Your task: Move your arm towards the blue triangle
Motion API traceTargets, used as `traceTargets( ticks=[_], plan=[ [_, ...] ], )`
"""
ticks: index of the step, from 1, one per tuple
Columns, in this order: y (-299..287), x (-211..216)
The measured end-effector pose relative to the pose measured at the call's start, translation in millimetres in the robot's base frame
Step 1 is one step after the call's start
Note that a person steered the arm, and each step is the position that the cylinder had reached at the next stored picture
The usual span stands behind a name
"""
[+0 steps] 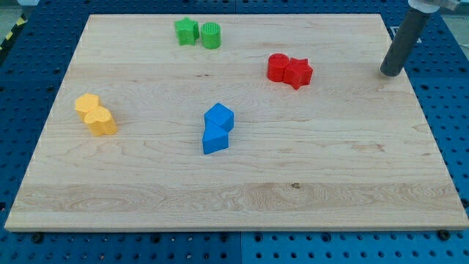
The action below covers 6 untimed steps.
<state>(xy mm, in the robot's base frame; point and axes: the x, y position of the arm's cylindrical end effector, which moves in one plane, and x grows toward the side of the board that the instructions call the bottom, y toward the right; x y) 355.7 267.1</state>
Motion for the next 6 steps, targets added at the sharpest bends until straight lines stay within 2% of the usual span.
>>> traceTargets(
  ticks=[1,2,4,5,6],
  plan=[
    [0.5,0.0],
    [3.2,38.9],
    [-82.4,173.5],
    [-134.4,189.3],
    [-194.9,185.9]
  ],
)
